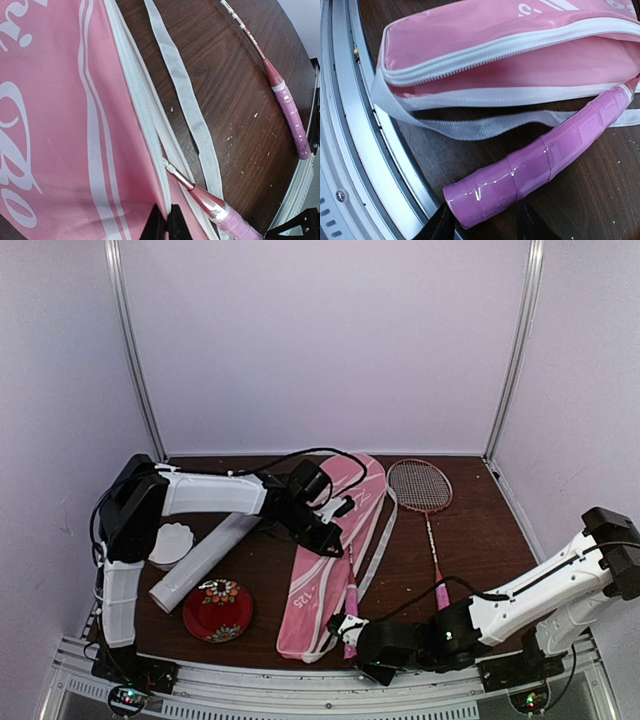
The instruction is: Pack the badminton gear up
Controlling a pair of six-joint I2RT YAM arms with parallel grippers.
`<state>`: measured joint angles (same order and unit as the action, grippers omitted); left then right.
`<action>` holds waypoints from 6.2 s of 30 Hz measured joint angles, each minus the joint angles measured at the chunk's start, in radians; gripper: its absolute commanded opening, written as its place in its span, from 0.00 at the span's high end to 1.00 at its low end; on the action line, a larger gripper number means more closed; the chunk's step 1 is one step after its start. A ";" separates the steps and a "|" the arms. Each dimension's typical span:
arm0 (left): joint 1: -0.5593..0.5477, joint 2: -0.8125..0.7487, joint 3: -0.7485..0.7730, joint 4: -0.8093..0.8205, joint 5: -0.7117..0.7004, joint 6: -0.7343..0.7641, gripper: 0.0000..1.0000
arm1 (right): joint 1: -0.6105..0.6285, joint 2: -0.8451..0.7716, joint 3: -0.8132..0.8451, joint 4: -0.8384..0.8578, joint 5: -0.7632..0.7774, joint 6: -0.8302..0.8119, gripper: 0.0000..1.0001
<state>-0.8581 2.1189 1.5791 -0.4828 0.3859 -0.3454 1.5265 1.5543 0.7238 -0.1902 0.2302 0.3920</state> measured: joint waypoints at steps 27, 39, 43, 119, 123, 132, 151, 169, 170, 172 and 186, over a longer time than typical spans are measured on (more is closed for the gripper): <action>0.007 0.002 -0.008 0.069 -0.003 -0.019 1.00 | -0.026 0.121 0.157 0.114 0.081 -0.048 0.70; 0.000 -0.034 -0.014 0.025 -0.005 -0.042 0.53 | -0.041 0.151 0.112 0.167 0.094 -0.041 0.71; 0.017 -0.151 -0.031 -0.010 -0.026 -0.045 0.58 | -0.041 0.157 0.107 0.182 0.094 -0.040 0.71; -0.303 -0.331 -0.567 0.145 -0.143 -0.427 1.00 | -0.083 -0.209 -0.149 0.282 -0.010 0.212 0.64; -0.304 -0.347 -0.567 0.143 -0.148 -0.444 0.85 | -0.181 -0.273 -0.241 0.313 -0.132 0.347 0.63; -0.304 -0.357 -0.531 0.127 -0.190 -0.473 0.77 | -0.335 -0.240 -0.293 0.492 -0.355 0.654 0.65; -0.304 -0.273 -0.483 0.073 -0.217 -0.472 0.96 | -0.378 0.064 -0.270 0.763 -0.568 0.875 0.71; -0.306 -0.402 -0.507 0.102 -0.212 -0.475 1.00 | -0.415 0.095 -0.270 0.814 -0.603 0.916 0.75; -0.306 -0.407 -0.510 0.107 -0.212 -0.475 1.00 | -0.417 0.095 -0.270 0.814 -0.606 0.915 0.75; -0.306 -0.408 -0.513 0.117 -0.211 -0.476 1.00 | -0.422 0.095 -0.270 0.813 -0.611 0.914 0.76; -0.306 -0.408 -0.536 0.154 -0.203 -0.479 1.00 | -0.441 0.105 -0.246 0.820 -0.626 0.914 0.67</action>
<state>-1.1641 1.7111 1.0428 -0.3290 0.1829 -0.8246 1.0855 1.6592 0.4782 0.6300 -0.3962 1.3056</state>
